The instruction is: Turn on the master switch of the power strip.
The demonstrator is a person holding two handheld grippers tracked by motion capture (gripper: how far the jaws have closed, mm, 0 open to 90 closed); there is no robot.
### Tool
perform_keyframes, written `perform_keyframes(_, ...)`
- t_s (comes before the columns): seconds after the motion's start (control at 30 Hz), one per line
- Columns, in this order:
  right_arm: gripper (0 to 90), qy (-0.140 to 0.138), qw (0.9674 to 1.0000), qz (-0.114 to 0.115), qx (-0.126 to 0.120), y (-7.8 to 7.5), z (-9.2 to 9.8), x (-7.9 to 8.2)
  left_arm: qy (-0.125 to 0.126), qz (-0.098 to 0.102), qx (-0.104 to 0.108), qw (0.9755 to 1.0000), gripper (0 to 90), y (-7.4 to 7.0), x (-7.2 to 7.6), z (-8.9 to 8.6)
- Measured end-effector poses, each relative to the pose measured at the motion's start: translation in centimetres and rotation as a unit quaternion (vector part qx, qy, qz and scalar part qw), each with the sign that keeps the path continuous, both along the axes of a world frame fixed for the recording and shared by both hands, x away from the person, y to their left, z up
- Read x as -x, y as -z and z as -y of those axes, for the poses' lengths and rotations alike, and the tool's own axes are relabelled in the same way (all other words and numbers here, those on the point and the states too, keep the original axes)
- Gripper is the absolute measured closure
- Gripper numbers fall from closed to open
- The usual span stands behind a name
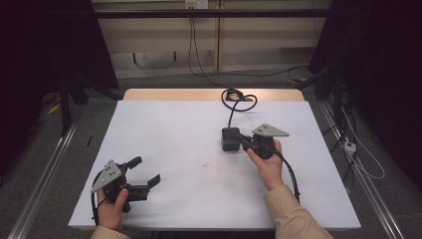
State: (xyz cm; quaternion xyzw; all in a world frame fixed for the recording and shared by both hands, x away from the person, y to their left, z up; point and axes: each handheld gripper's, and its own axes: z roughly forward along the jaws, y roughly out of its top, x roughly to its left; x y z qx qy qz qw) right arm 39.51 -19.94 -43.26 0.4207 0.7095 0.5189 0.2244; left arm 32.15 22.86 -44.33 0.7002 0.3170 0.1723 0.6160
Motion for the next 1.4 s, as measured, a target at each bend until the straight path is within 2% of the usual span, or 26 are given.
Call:
perform_keyframes(0.73,90.0,-0.004,0.9999,0.006,0.013,-0.1,-0.7,-0.8,0.000,-0.001,-0.001,1.0000,3.2,0.1,0.0,-0.1)
perform_keyframes(1.4,90.0,-0.003,0.9997,0.003,0.023,0.4,-0.9,-1.5,0.001,-0.003,0.001,1.0000,3.2,0.2,0.0,-0.2)
